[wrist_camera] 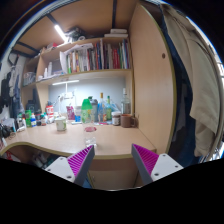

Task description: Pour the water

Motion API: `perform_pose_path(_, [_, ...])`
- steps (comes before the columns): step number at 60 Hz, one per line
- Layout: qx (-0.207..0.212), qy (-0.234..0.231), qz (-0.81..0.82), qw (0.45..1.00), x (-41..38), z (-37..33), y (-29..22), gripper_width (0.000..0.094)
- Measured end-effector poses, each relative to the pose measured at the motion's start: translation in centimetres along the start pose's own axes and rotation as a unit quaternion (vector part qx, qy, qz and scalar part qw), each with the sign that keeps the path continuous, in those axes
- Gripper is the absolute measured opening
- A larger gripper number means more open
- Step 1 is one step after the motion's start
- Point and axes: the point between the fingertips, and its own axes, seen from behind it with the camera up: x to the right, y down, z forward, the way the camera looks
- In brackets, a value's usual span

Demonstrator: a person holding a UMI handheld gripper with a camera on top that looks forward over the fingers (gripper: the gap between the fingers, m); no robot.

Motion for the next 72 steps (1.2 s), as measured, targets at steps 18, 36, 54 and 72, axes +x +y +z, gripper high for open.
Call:
perform_pose_path(18, [-0.010,0.001,-0.011,1.000,-0.7,1.5,0.2,0.0823])
perform_pose_path(36, [0.036,-0.051,0.002,0.998,-3.9,4.1,-1.5,0.0823])
perform_pose_path(54, [0.059,-0.079,-0.020,0.995,-9.8,15.2,-2.6,0.0818])
perform_pose_path(72, [0.056,-0.026,-0.064,0.996,-11.8,25.5,-2.9,0.0774])
